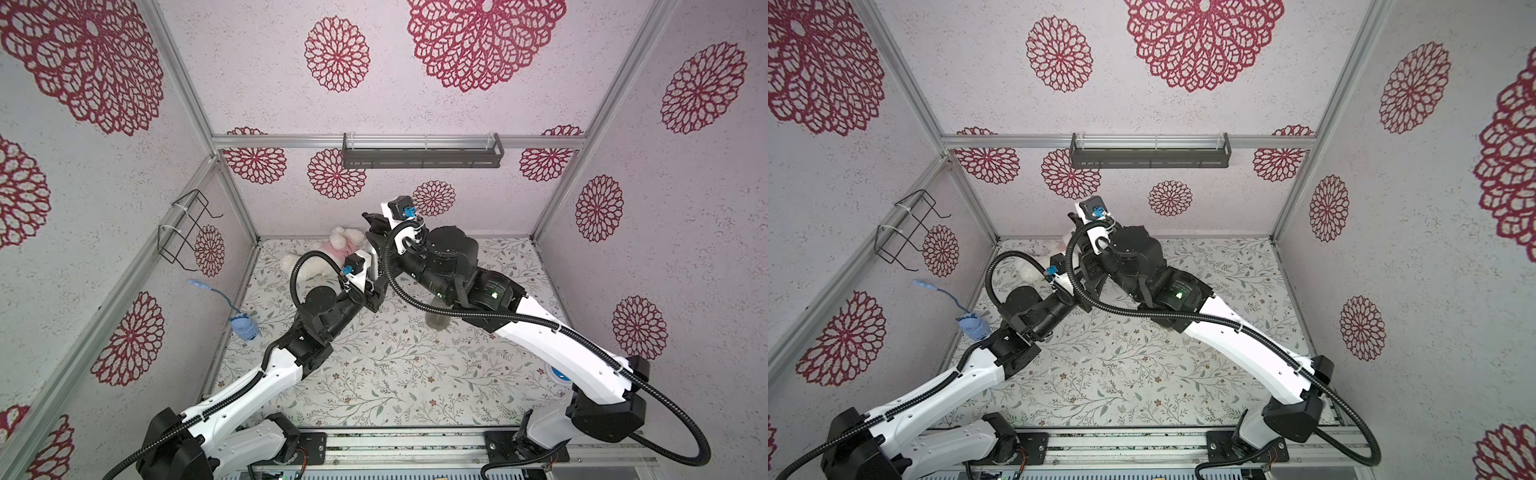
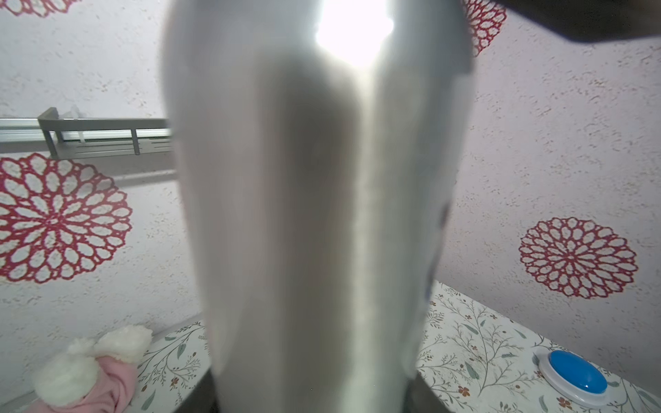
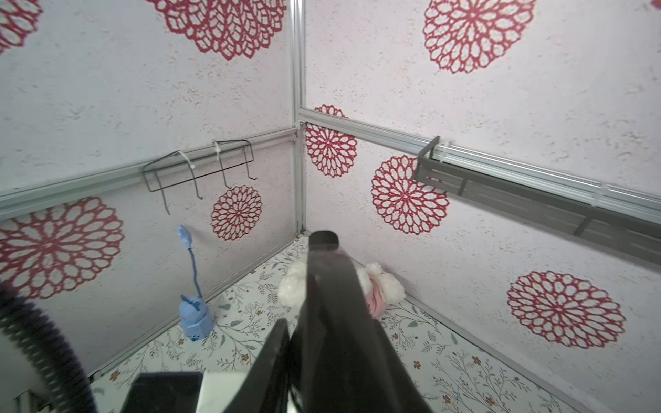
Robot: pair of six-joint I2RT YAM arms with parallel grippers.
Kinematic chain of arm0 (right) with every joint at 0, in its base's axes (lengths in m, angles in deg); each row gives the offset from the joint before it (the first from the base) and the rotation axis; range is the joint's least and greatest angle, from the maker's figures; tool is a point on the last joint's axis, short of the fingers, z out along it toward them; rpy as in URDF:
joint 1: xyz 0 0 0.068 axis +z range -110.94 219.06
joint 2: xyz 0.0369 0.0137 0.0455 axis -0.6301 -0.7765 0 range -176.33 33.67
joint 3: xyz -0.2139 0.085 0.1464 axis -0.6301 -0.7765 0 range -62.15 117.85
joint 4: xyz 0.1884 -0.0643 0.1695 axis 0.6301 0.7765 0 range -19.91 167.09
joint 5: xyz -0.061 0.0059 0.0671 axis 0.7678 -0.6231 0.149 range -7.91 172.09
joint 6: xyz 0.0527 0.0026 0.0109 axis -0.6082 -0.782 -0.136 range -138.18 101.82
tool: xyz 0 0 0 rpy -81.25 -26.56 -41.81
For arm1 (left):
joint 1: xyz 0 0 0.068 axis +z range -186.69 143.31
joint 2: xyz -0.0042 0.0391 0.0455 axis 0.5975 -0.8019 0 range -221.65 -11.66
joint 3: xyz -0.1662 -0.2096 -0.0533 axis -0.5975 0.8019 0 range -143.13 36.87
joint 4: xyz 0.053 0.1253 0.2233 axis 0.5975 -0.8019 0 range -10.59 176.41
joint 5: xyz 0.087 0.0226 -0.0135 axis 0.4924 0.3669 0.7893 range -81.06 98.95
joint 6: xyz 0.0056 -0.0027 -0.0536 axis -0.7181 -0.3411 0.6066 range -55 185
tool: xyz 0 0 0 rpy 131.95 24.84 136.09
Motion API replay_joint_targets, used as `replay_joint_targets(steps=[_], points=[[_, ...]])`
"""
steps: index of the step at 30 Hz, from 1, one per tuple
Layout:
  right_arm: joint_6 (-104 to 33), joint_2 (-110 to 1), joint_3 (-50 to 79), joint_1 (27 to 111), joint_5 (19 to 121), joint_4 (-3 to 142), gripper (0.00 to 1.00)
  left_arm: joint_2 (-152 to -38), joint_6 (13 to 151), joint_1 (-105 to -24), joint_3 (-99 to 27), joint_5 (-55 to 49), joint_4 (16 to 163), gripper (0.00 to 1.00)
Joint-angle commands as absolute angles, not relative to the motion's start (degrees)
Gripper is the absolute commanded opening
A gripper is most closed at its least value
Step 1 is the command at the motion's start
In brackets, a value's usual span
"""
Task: Attach spray nozzles to spray bottles
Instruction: Screw the spray nozzle on the spray bottle.
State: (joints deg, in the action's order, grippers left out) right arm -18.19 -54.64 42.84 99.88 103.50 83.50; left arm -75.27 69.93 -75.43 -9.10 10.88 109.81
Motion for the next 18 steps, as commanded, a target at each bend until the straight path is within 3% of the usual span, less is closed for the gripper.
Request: replay_joint_targets(steps=[1, 12, 18], points=[[-16.5, -57.49, 41.52, 102.2, 117.89, 84.38, 0.3, -73.8, 68.47, -75.89, -11.73, 11.26, 113.73, 0.11], [-13.99, -61.9, 42.6, 106.66, 135.49, 79.11, 0.33, -74.49, 68.77, -75.98, -12.87, 15.57, 111.46, 0.09], [-16.8, -62.72, 45.88, 106.76, 130.99, 84.09, 0.46, -74.19, 68.67, -75.95, -12.46, 16.1, 110.84, 0.09]])
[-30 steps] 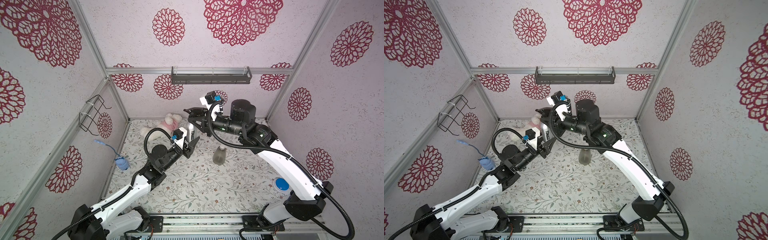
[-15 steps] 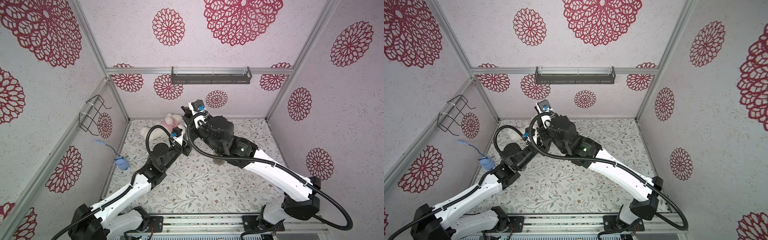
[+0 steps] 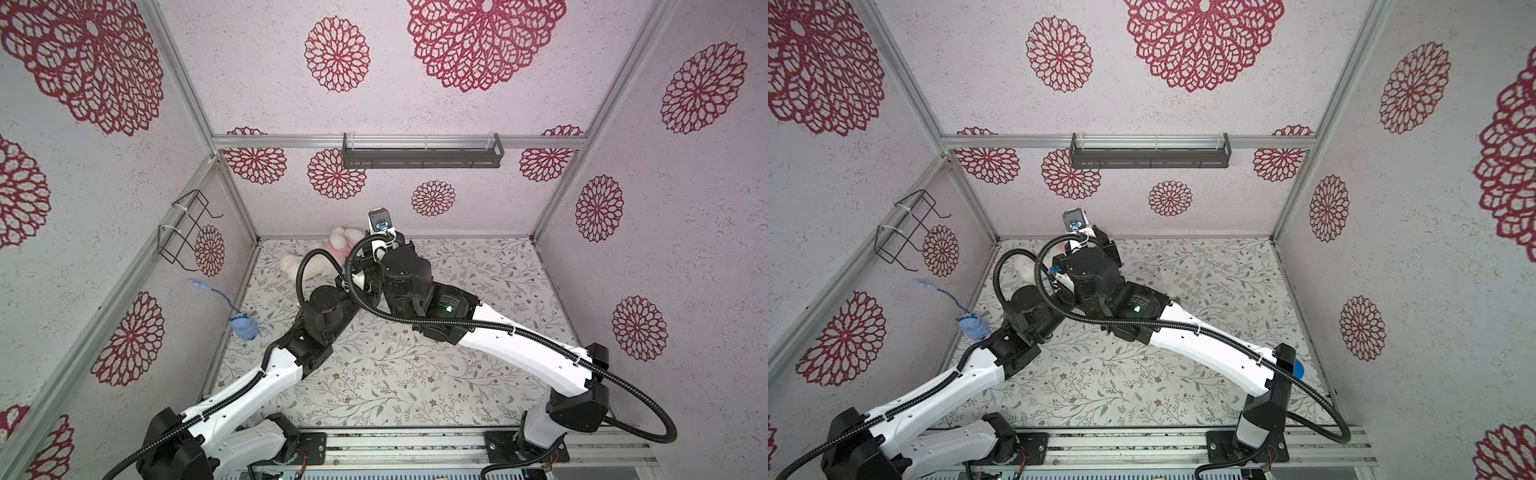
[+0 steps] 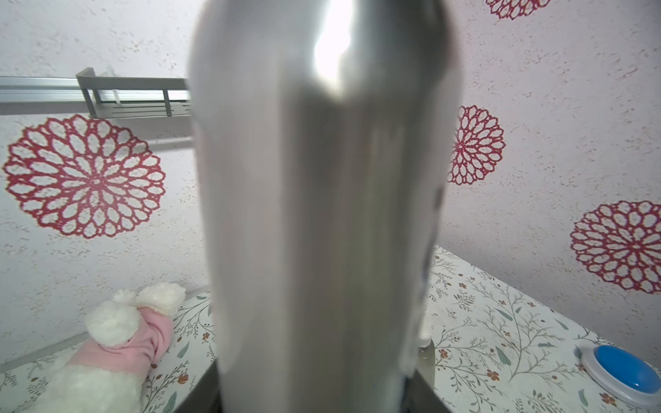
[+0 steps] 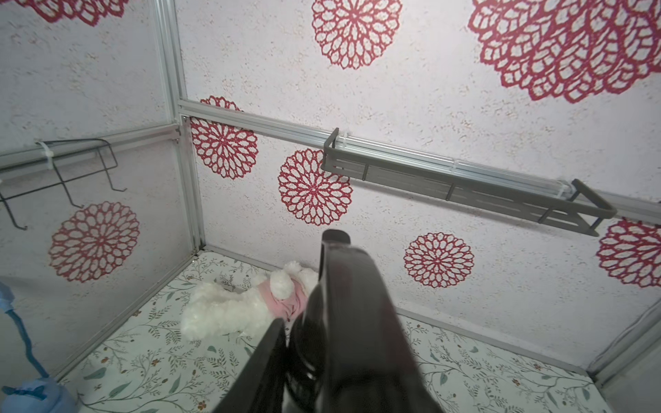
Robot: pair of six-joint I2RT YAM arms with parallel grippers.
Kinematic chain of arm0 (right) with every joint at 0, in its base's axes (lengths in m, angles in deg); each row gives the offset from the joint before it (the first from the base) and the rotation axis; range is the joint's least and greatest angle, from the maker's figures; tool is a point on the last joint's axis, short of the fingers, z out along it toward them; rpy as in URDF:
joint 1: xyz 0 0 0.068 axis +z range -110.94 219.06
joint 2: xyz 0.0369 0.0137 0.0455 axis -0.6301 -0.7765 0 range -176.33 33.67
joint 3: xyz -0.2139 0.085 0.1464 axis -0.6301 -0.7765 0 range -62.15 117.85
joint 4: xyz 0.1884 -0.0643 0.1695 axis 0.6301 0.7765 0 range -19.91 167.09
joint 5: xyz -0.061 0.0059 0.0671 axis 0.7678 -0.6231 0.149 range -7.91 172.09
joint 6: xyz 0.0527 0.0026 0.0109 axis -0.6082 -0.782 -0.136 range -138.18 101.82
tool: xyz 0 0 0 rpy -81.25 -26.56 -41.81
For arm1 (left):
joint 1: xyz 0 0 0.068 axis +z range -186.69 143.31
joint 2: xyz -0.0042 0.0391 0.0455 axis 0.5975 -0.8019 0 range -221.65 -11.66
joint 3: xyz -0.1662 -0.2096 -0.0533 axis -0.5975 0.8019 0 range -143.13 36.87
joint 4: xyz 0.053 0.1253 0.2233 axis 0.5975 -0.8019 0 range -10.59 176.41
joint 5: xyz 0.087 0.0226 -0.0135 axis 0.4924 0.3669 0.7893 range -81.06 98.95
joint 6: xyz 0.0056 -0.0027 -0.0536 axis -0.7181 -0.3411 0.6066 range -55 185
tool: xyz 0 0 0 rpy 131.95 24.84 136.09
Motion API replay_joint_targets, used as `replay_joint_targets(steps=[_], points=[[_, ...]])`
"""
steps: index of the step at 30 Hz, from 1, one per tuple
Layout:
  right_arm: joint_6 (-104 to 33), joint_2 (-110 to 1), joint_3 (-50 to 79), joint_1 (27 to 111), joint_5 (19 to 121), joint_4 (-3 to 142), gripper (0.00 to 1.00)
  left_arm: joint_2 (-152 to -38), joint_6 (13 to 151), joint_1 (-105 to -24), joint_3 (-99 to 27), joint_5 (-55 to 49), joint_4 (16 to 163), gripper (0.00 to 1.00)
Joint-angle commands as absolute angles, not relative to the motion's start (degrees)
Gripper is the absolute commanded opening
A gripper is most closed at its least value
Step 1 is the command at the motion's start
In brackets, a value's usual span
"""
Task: Attach spray nozzles to spray bottles
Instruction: Screw the spray nozzle on the spray bottle.
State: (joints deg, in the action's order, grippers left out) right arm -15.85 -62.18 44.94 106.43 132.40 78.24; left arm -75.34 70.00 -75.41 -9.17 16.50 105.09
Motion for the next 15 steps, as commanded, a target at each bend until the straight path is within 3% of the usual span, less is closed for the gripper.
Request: replay_joint_targets(steps=[1, 7, 15], points=[[-17.59, -61.86, 45.64, 106.8, 128.59, 84.69, 0.5, -74.01, 68.48, -75.98, -12.36, 15.91, 110.61, 0.09], [-20.79, -54.07, 41.18, 106.42, 115.03, 89.61, 0.7, -72.49, 67.54, -75.39, -10.82, 15.18, 110.49, 0.09], [-22.64, -43.85, 35.94, 105.64, 104.75, 92.17, 0.75, -72.21, 68.18, -74.3, -10.08, 12.38, 111.63, 0.09]])
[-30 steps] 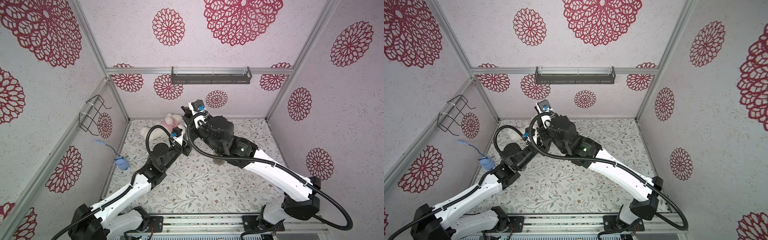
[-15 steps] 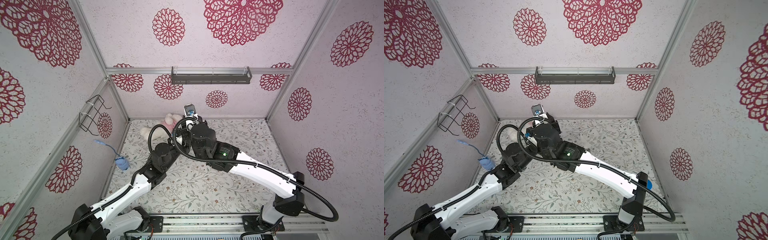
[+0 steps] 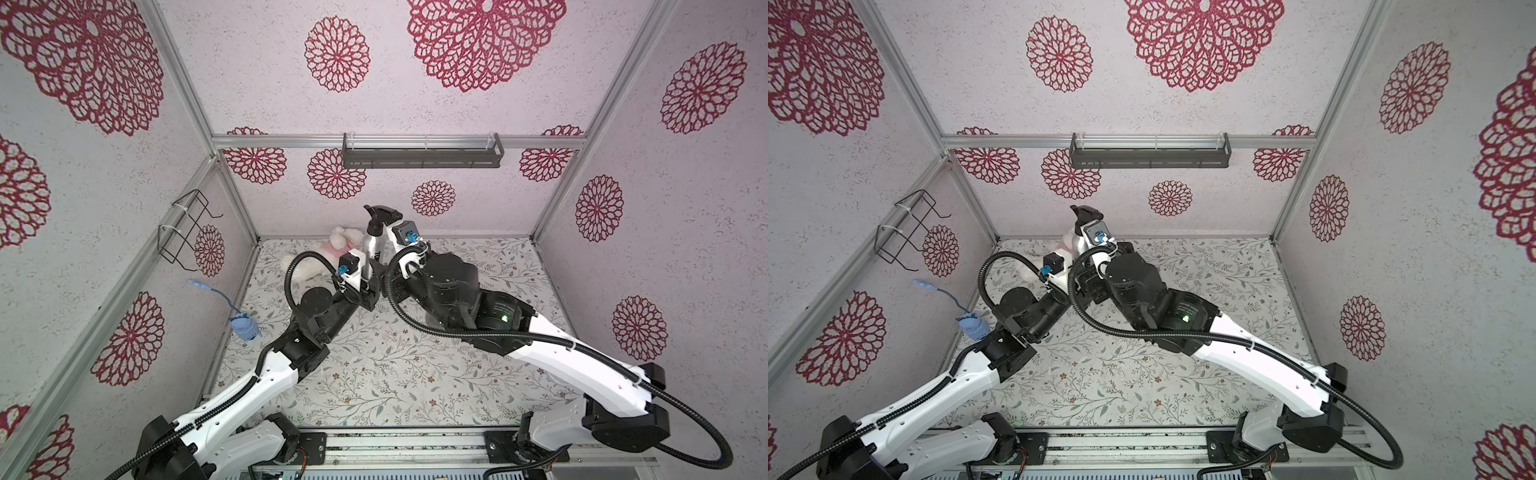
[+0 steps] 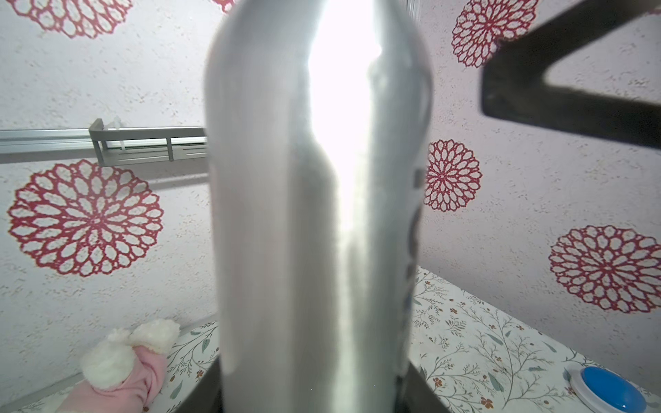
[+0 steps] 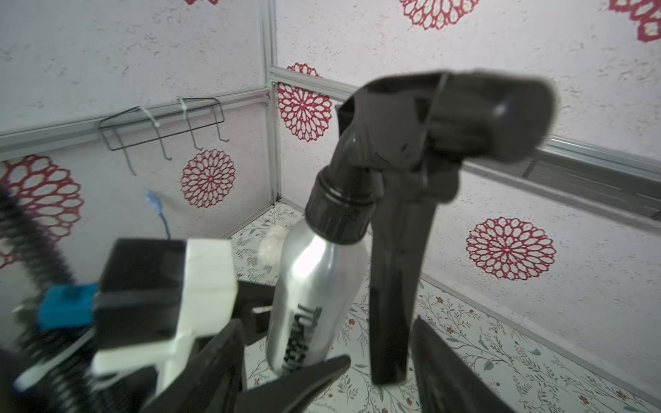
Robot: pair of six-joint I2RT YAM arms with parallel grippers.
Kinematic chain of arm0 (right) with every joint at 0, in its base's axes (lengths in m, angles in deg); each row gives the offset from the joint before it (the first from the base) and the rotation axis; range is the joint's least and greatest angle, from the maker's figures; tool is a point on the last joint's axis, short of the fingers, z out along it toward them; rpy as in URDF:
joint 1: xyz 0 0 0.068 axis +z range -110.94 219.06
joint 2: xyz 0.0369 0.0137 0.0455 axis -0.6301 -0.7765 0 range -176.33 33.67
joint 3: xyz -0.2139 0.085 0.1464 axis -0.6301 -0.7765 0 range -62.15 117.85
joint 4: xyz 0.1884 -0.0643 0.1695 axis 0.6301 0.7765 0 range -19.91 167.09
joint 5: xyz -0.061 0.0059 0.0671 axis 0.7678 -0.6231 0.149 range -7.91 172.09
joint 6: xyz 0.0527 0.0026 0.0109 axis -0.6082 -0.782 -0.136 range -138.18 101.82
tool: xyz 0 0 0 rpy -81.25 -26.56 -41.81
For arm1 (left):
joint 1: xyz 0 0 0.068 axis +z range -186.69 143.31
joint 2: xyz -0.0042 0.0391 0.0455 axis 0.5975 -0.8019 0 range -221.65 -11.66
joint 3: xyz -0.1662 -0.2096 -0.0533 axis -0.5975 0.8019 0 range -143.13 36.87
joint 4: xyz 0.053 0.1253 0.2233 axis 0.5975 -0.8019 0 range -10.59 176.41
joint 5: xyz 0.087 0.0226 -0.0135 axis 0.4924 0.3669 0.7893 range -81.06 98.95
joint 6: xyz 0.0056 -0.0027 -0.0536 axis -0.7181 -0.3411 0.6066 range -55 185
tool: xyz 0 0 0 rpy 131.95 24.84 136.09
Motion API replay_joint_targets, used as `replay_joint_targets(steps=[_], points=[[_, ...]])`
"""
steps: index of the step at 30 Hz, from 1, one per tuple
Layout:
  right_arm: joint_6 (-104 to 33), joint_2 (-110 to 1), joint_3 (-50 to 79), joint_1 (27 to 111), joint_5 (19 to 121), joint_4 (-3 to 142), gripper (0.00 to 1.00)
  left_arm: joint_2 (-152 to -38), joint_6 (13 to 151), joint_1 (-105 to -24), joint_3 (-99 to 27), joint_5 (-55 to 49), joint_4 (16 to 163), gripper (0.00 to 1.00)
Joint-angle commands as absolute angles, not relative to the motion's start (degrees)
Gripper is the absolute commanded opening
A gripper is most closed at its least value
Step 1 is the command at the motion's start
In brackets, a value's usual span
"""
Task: Attach spray nozzles to spray bottles
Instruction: Screw the spray nozzle on the spray bottle.
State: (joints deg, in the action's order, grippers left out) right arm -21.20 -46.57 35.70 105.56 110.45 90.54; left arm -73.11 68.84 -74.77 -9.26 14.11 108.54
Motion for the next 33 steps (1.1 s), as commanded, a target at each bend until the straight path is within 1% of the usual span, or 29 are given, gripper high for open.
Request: replay_joint_targets(steps=[1, 5, 7, 12, 16, 19, 22, 29, 33], points=[[-22.65, -43.31, 35.92, 105.68, 103.86, 92.69, 0.76, -72.3, 68.23, -74.24, -10.1, 12.06, 111.79, 0.09], [-23.33, -42.06, 35.66, 105.67, 101.21, 95.75, 0.76, -72.21, 68.32, -74.04, -10.06, 11.75, 112.27, 0.09], [-23.28, -40.57, 34.27, 105.67, 100.52, 97.12, 0.74, -71.8, 68.26, -73.7, -9.98, 11.38, 112.25, 0.09], [-24.13, -37.2, 33.97, 104.53, 106.6, 101.55, 0.65, -71.57, 68.34, -73.07, -9.93, 10.8, 111.9, 0.09], [-23.9, -36.97, 37.27, 101.59, 108.28, 104.59, 0.63, -71.85, 68.59, -72.99, -10.14, 10.26, 111.92, 0.09], [-23.45, -38.81, 40.77, 97.81, 108.97, 105.68, 0.63, -72.09, 68.74, -72.99, -10.34, 9.71, 111.81, 0.09], [-22.91, -43.06, 45.9, 94.15, 106.82, 106.63, 0.64, -72.55, 69.32, -73.0, -10.68, 8.61, 111.55, 0.09], [-20.87, -54.43, 60.6, 94.17, 99.43, 109.55, 0.64, -73.35, 69.94, -72.99, -10.87, 7.54, 111.5, 0.09], [-20.07, -57.1, 64.04, 96.13, 98.32, 109.98, 0.63, -73.35, 69.86, -72.99, -10.72, 7.28, 111.4, 0.09]])
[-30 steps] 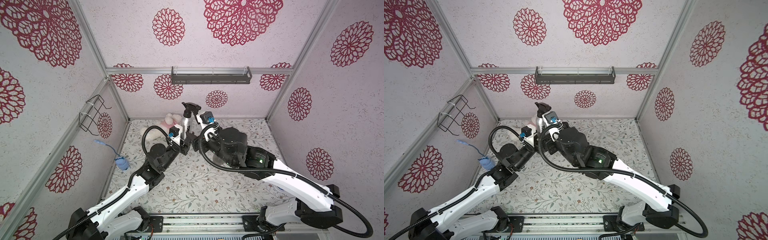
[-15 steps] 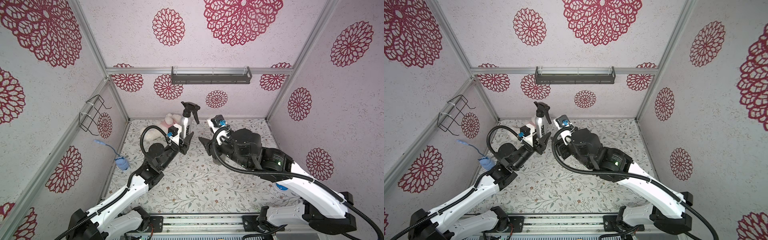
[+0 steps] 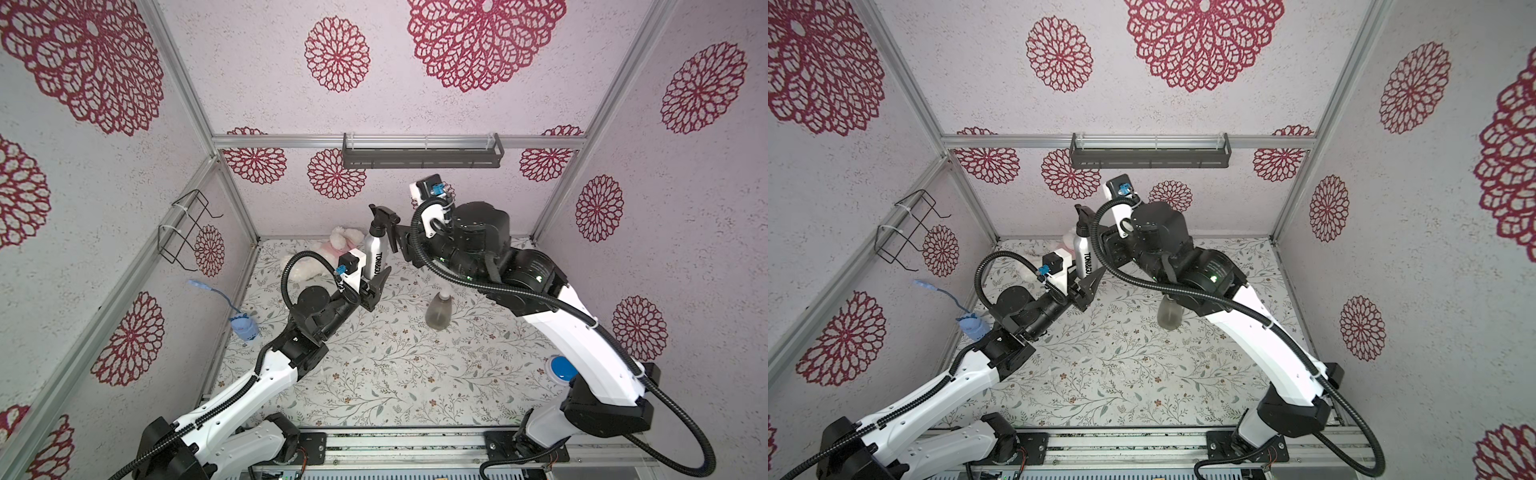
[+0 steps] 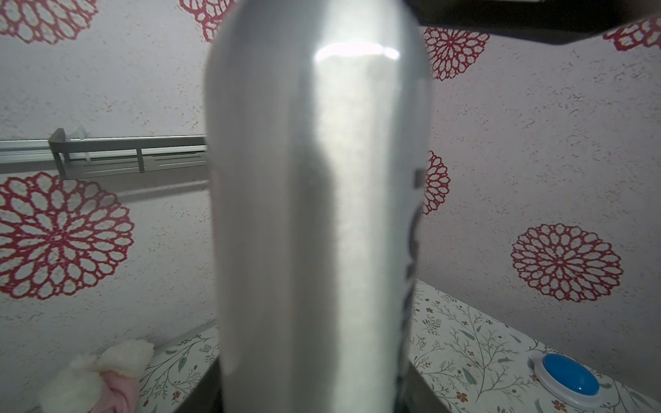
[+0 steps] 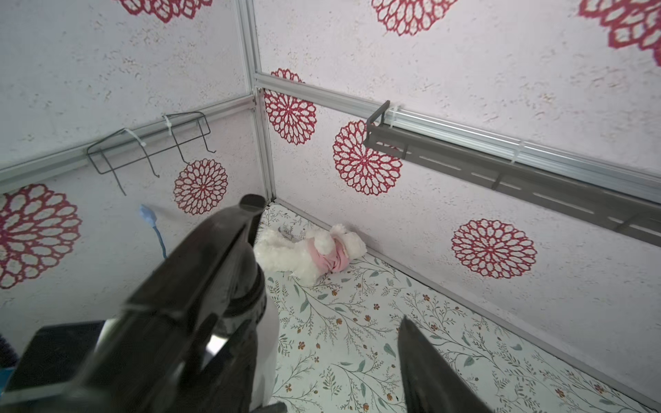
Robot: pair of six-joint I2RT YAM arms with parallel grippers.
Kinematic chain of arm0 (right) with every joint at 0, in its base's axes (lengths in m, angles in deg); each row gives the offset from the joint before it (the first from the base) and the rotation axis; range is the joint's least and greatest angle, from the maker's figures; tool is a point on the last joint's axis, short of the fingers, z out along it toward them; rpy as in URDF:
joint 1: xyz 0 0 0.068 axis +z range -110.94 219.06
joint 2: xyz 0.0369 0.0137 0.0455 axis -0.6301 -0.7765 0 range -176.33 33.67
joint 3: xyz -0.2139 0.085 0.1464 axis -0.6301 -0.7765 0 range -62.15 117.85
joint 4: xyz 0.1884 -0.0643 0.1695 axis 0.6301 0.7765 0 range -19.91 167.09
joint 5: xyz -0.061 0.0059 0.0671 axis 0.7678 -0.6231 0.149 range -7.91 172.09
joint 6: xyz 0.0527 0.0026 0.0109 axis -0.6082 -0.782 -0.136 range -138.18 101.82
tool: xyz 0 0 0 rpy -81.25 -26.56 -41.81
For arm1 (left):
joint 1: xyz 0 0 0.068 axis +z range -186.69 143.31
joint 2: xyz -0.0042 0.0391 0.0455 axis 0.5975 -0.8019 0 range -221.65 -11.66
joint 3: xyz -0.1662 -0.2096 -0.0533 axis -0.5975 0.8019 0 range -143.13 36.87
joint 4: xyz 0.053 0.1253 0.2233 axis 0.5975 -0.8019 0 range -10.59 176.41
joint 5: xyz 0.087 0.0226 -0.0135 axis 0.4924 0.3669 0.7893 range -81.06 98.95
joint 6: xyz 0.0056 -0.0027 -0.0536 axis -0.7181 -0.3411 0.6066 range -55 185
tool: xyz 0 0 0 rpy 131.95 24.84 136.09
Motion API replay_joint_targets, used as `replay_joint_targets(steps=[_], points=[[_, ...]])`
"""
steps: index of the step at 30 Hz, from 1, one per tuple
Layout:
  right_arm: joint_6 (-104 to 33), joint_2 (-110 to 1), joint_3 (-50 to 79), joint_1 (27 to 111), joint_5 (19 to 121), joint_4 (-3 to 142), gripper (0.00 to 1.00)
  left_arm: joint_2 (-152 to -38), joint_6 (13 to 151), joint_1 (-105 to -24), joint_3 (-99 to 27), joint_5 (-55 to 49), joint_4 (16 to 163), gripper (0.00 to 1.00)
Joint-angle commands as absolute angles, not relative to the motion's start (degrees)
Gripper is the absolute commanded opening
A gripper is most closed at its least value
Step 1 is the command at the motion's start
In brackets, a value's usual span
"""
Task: Attach spray nozzles to spray bottles
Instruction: Screw the spray nozzle on the spray bottle.
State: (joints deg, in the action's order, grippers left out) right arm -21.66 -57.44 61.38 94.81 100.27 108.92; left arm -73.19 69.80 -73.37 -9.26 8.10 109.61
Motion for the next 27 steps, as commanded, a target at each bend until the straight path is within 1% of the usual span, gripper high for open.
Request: replay_joint_targets(steps=[1, 3, 7, 13, 16, 21, 24, 27], points=[[-19.82, -57.13, 64.13, 97.1, 98.76, 109.46, 0.63, -73.4, 69.82, -72.99, -10.68, 7.24, 111.22, 0.09], [-19.5, -56.94, 64.22, 98.19, 98.76, 108.69, 0.63, -73.54, 69.67, -72.99, -10.55, 7.19, 111.19, 0.09], [-18.73, -57.14, 63.95, 97.76, 99.98, 109.2, 0.67, -73.79, 69.66, -72.99, -10.41, 6.61, 111.89, 0.09], [-19.71, -52.99, 57.95, 96.32, 95.44, 108.82, 0.66, -73.02, 69.62, -72.99, -9.67, 6.12, 112.95, 0.09], [-20.83, -48.39, 51.76, 93.64, 91.51, 106.5, 0.63, -72.61, 69.48, -72.99, -9.38, 5.41, 112.95, 0.09], [-21.01, -42.85, 44.09, 86.23, 74.92, 99.9, 0.62, -72.32, 69.66, -72.99, -8.96, 1.09, 113.58, 0.09], [-21.14, -42.96, 43.75, 82.59, 65.97, 98.43, 0.63, -72.21, 69.83, -72.99, -9.12, -0.98, 113.31, 0.09], [-22.82, -43.5, 42.46, 78.0, 54.51, 94.46, 0.63, -72.29, 69.95, -72.99, -9.43, -2.74, 112.83, 0.09]])
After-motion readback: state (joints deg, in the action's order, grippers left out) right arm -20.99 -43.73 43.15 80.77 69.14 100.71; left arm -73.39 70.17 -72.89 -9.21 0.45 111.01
